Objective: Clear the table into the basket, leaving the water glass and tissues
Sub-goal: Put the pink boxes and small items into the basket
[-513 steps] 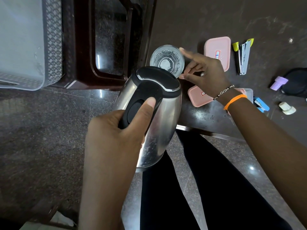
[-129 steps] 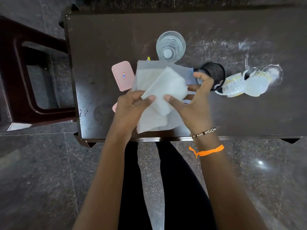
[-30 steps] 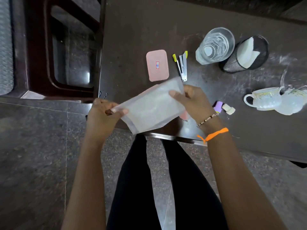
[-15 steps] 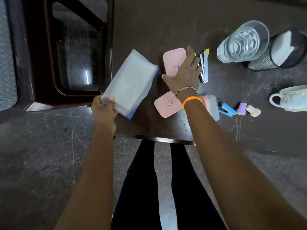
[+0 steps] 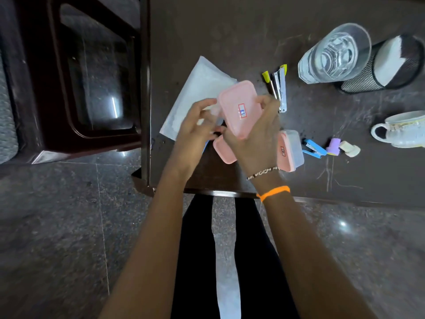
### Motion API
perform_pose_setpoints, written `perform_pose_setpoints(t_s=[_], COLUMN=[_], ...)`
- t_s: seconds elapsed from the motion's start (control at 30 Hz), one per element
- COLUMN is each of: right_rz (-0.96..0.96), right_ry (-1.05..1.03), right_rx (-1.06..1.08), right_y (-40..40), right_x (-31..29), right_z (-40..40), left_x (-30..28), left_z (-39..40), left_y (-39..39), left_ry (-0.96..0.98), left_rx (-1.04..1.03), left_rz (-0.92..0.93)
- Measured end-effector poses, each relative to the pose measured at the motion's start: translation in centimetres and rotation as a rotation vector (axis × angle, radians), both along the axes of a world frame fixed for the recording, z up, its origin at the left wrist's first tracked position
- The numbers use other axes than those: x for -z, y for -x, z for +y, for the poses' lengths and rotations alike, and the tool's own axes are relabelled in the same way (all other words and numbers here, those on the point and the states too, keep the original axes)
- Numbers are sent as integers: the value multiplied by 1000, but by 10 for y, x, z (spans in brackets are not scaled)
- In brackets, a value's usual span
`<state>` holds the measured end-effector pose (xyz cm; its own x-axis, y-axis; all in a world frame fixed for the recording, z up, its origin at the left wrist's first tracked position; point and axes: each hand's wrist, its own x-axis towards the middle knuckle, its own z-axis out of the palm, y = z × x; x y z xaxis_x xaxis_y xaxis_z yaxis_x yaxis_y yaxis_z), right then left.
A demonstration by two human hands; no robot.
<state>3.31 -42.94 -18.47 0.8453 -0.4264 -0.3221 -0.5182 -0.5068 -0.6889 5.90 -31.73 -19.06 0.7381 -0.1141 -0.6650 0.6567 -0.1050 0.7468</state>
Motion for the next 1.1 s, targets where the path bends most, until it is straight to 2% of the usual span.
perform_pose_setpoints(t_s=[0.07,0.13,0.17,0.27,0.33,0.53,0.7,0.77,0.83,0.9,1.0,1.1], right_rz=[-14,-11,6,155,297,408,460,438,317,178,80,10], right_ry=[-204,-379,-367,-45,61,13,37,146,180,70,-200,-362], right_rx=[-84,-116,-118,-166,-222,-212,-258,-293,-260,-207,-193,-227], right_y=[9,20,25,31,27,9,10,11,7,-2,-24,-51], right_x=[-6,-6,-4,13,24,32,10,-9,-31,-54,-85,-107], right_z=[2,-4,-9,-21,-24,-26,-30,-30,-24,-9,34,92], left_x=[-1,0,1,4,3,3,0,-7,-20,-40,-75,-107], left_z=[-4,-2,2,16,23,33,33,36,46,64,100,150], left_y=[7,13,15,25,33,61,73,74,74,72,70,64], left_ry=[157,148,124,53,-9,-27,-31,-53,-88,-115,-170,-387], left_rx=[-39,-177,-226,-269,-277,-401,-509,-571,-627,-683,-755,-810], left_rz=[117,142,149,168,162,159,194,199,155,64,-106,-217])
